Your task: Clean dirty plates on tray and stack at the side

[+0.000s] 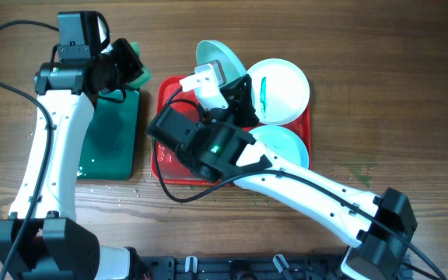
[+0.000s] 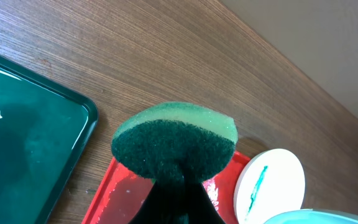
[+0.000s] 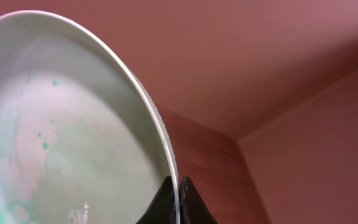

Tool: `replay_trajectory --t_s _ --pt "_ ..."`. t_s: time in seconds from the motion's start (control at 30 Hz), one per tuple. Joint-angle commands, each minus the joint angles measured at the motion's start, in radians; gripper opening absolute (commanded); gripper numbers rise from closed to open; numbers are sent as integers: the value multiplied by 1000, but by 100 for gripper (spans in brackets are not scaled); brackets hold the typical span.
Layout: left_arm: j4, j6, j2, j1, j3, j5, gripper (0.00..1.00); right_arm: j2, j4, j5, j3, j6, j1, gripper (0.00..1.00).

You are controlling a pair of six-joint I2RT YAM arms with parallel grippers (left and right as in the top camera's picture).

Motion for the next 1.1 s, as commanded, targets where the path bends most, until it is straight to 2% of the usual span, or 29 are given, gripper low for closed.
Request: replay_trajectory --t_s 0.0,0.1,0.2,0.33,0.47,0.63,0.67,0.7,0.77,0.9,1.07 --pt "0 19 3 4 -3 -14 4 11 9 -155 -6 31 -11 4" --pt "-8 19 3 4 -4 -14 4 12 17 -419 -10 106 -64 4" --pt "-19 19 3 4 -4 -14 4 16 69 -794 -51 151 -172 4" --pt "-24 19 3 4 -4 -13 4 48 174 -1073 -133 173 -315 4" --pt "-23 19 3 4 -4 -14 4 120 239 -1224 -173 174 -376 4" --pt "-24 19 3 4 -4 -13 4 250 261 -1354 -173 214 -379 5" --pt "-27 19 3 4 -4 -13 4 257 259 -1369 -173 203 -383 15" --pt "-27 19 3 4 -4 -13 4 257 260 -1382 -173 181 -388 30" --pt "-30 19 3 4 -4 -13 4 257 265 -1425 -164 65 -408 41" --pt "-43 19 3 -6 -4 -13 4 267 346 -1536 -161 -208 -473 41" --pt "-57 19 4 -11 -4 -13 4 325 428 -1598 -156 -325 -492 41"
